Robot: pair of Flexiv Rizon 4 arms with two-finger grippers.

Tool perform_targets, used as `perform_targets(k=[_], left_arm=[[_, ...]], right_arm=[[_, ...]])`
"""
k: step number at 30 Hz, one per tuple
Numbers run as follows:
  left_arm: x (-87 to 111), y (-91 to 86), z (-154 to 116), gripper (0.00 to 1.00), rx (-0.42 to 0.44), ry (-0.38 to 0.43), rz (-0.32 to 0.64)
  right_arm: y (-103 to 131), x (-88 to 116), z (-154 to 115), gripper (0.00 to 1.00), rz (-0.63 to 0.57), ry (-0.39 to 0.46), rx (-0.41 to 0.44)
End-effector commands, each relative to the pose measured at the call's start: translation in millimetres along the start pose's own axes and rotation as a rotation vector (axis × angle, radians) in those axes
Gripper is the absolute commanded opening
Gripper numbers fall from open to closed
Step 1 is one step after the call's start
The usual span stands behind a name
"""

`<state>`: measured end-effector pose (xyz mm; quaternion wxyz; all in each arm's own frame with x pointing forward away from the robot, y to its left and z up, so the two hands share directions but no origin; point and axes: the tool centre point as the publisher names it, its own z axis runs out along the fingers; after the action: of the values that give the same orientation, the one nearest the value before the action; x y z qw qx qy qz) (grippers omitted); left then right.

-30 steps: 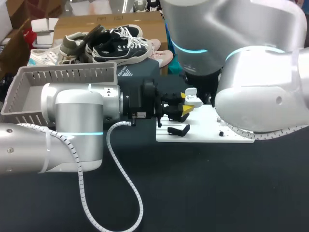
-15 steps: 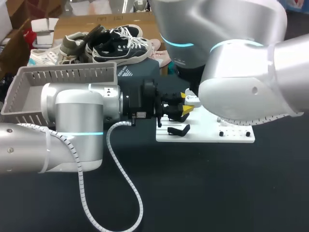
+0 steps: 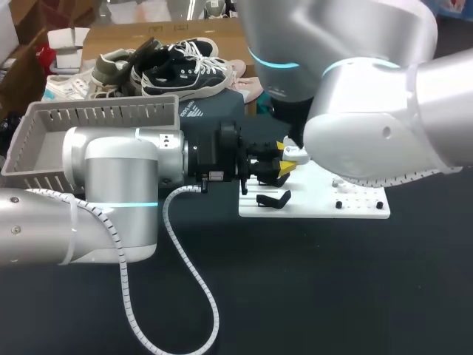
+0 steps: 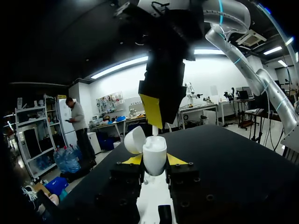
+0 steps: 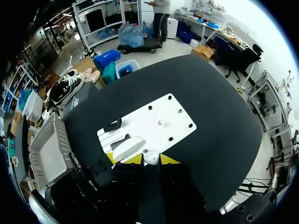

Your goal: Pick up each earbud case from the left stands, insert the matching earbuds, close the lid, and place the case in the box.

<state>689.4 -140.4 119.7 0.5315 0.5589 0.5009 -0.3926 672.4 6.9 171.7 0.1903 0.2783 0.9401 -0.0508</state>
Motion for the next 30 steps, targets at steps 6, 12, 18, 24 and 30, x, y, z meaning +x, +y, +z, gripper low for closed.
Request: perform_targets(k=[6, 12, 18, 24, 30], left_arm=[[0.8, -0.3, -0.3, 0.0, -0.001, -0.004, 0.002], [0.8, -0.3, -0.3, 0.0, -0.001, -0.004, 0.002], [0.8, -0.3, -0.3, 0.0, -0.001, -0.004, 0.002], [0.8, -0.3, -0.3, 0.0, -0.001, -0.004, 0.002], [0.8, -0.3, -0.3, 0.0, -0.001, -0.004, 0.002]], right_arm=[[2.6, -1.5, -1.9, 0.0, 0.001, -0.008, -0.001], [3.8, -1.6, -1.6, 0.0, -0.005, -0.007, -0.002], [6.0, 1.5, 0.3, 0.0, -0.007, -0.001, -0.006], [6.7, 2.2, 0.3, 0.0, -0.007, -0.001, -0.008], [8.1, 4.6, 2.4, 0.0, -0.008, 0.004, -0.005]])
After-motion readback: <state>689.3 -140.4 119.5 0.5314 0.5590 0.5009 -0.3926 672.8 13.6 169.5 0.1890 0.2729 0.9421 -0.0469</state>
